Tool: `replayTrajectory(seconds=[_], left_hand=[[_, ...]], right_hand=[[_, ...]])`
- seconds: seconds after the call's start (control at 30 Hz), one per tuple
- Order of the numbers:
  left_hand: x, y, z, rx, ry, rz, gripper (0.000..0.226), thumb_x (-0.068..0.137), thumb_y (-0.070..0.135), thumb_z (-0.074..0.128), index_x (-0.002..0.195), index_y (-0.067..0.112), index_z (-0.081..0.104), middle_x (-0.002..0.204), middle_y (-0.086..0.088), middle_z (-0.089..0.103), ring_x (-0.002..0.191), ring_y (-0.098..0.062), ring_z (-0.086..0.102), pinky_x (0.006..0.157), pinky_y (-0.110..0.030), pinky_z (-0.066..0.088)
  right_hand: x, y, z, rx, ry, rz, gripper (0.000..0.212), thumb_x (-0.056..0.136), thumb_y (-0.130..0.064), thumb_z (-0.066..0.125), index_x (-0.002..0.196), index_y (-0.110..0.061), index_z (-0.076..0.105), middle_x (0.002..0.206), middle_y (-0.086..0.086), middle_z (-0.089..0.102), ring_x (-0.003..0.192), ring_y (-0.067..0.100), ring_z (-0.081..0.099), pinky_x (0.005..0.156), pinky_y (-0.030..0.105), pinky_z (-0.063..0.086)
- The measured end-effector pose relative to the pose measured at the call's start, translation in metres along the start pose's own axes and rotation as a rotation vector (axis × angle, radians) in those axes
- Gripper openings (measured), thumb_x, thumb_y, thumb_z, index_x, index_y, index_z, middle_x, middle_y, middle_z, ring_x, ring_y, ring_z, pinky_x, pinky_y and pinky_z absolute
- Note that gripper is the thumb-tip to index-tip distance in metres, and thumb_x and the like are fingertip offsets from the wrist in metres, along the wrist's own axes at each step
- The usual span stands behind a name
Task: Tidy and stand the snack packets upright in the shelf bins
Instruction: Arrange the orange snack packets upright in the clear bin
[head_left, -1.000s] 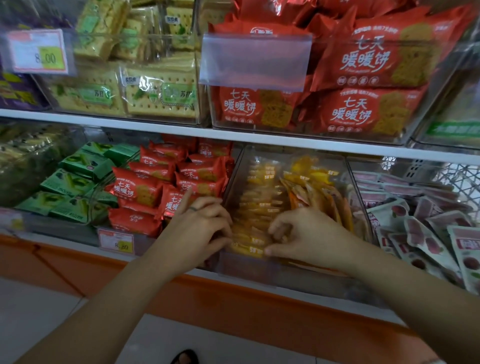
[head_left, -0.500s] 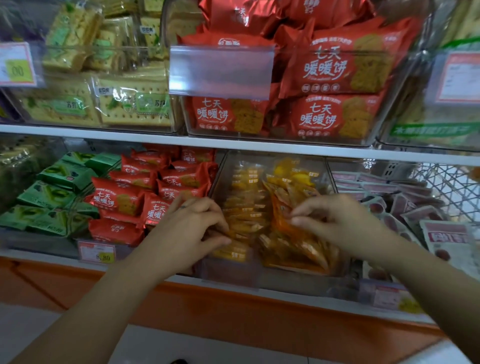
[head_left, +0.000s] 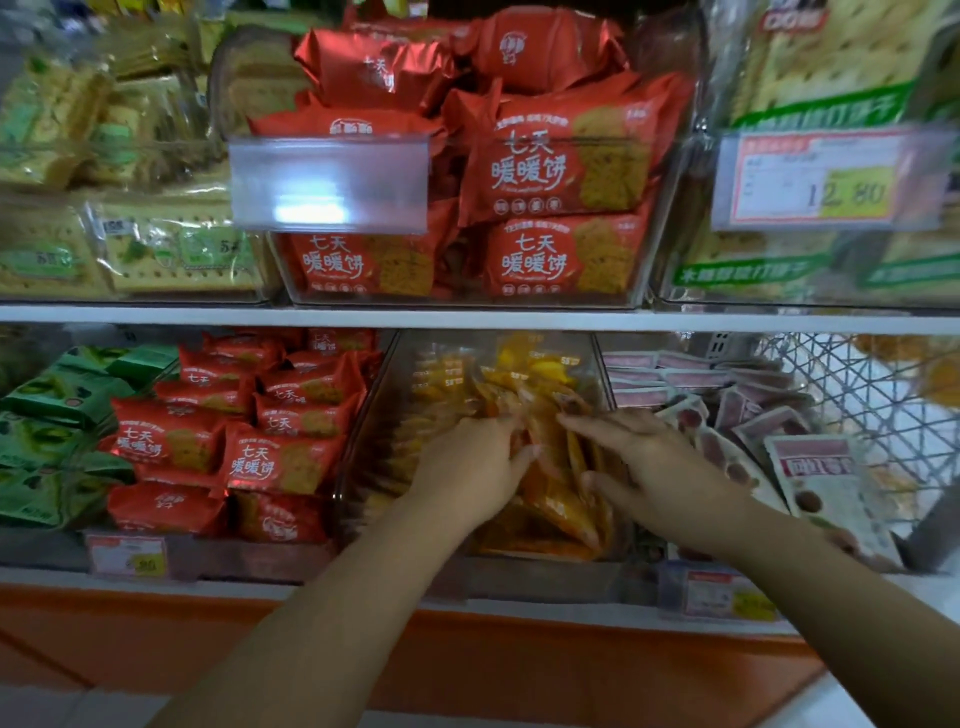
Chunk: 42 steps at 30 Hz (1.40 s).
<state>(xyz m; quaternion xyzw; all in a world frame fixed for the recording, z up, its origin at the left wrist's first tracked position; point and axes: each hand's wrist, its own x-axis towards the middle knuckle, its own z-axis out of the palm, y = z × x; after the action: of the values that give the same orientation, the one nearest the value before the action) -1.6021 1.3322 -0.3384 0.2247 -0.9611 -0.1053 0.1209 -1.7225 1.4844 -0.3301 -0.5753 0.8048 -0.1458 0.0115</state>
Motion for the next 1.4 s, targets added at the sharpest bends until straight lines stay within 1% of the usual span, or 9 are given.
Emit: replayTrajectory(seconds=[0.2, 0.4, 0.63, 0.8, 0.97, 1.13, 1.2, 1.3, 1.4], left_hand=[[0.027, 0.001, 0.001, 0.241, -0.057, -0.159, 0.038, 0.095, 0.048, 0.043, 0.121, 0.024, 0.056, 0.111, -0.002, 0.064, 0.103, -0.024, 0.060, 0.073, -0.033, 0.043], [0.038, 0.008, 0.003, 0.123, -0.073, -0.180, 0.036, 0.093, 0.055, 0.039, 0.113, 0.034, 0.061, 0.110, 0.005, 0.064, 0.099, -0.019, 0.061, 0.074, -0.032, 0.049], [0.029, 0.028, 0.008, -0.180, -0.008, -0.194, 0.029, 0.088, 0.037, 0.054, 0.062, 0.026, 0.051, 0.076, 0.007, 0.060, 0.079, -0.017, 0.061, 0.062, -0.028, 0.044], [0.000, 0.026, -0.023, -0.564, 0.112, -0.168, 0.019, 0.093, 0.024, 0.049, 0.079, 0.016, 0.059, 0.074, 0.002, 0.060, 0.067, -0.011, 0.056, 0.058, -0.023, 0.039], [-0.033, 0.024, -0.017, -0.954, 0.192, -0.214, 0.027, 0.094, 0.019, 0.048, 0.069, 0.012, 0.051, 0.066, -0.002, 0.052, 0.061, -0.009, 0.051, 0.065, -0.029, 0.040], [-0.040, 0.039, -0.002, -1.182, 0.169, -0.163, 0.030, 0.077, 0.048, 0.059, 0.059, 0.025, 0.059, 0.125, -0.018, 0.053, 0.115, -0.027, 0.054, 0.091, -0.047, 0.051], [-0.041, 0.040, 0.001, -1.145, 0.180, -0.141, 0.028, 0.075, 0.053, 0.059, 0.065, 0.028, 0.063, 0.141, -0.005, 0.043, 0.127, -0.018, 0.045, 0.095, -0.048, 0.048], [-0.040, 0.039, 0.004, -1.056, 0.170, -0.041, 0.020, 0.089, 0.043, 0.054, 0.077, 0.034, 0.068, 0.145, 0.026, 0.031, 0.130, 0.010, 0.030, 0.105, -0.032, 0.040], [-0.037, 0.040, 0.004, -0.933, 0.188, -0.005, 0.012, 0.092, 0.027, 0.058, 0.089, 0.038, 0.061, 0.146, 0.022, 0.031, 0.120, 0.022, 0.029, 0.091, 0.002, 0.030]], right_hand=[[0.004, 0.011, 0.002, 0.057, 0.095, 0.024, 0.045, 0.083, -0.062, 0.039, 0.112, -0.034, 0.060, 0.130, -0.009, 0.051, 0.124, 0.016, 0.040, 0.105, 0.038, 0.031], [-0.003, 0.010, 0.005, 0.153, 0.138, 0.065, 0.043, 0.076, -0.071, 0.042, 0.089, -0.032, 0.054, 0.094, -0.016, 0.056, 0.105, 0.008, 0.041, 0.091, 0.035, 0.036], [-0.001, -0.003, 0.003, 0.211, 0.262, 0.107, 0.029, 0.073, -0.012, 0.065, 0.068, -0.033, 0.046, 0.070, -0.014, 0.050, 0.082, 0.004, 0.038, 0.074, 0.026, 0.034], [-0.025, -0.001, -0.013, 0.630, 0.546, 0.191, 0.028, 0.080, 0.002, 0.056, 0.072, -0.024, 0.052, 0.065, 0.001, 0.057, 0.056, 0.018, 0.053, 0.049, 0.024, 0.041], [-0.036, -0.017, 0.002, 0.811, 0.678, 0.151, 0.032, 0.086, 0.004, 0.057, 0.076, -0.026, 0.053, 0.071, 0.001, 0.057, 0.065, 0.014, 0.055, 0.056, 0.018, 0.044], [-0.038, -0.042, 0.020, 0.910, 0.566, 0.020, 0.026, 0.087, -0.003, 0.060, 0.101, -0.024, 0.058, 0.088, -0.008, 0.062, 0.086, 0.005, 0.061, 0.074, 0.022, 0.052], [-0.036, -0.045, 0.022, 1.015, 0.497, 0.025, 0.035, 0.088, 0.000, 0.057, 0.117, -0.020, 0.055, 0.107, -0.009, 0.064, 0.103, 0.006, 0.062, 0.087, 0.026, 0.053], [-0.032, -0.042, 0.017, 1.194, 0.448, 0.060, 0.034, 0.090, -0.001, 0.053, 0.120, -0.017, 0.055, 0.113, -0.002, 0.067, 0.106, 0.010, 0.063, 0.088, 0.031, 0.054], [-0.028, -0.033, 0.011, 1.489, 0.397, 0.099, 0.039, 0.082, -0.024, 0.063, 0.119, -0.014, 0.055, 0.105, -0.001, 0.070, 0.093, 0.013, 0.066, 0.079, 0.032, 0.057]])
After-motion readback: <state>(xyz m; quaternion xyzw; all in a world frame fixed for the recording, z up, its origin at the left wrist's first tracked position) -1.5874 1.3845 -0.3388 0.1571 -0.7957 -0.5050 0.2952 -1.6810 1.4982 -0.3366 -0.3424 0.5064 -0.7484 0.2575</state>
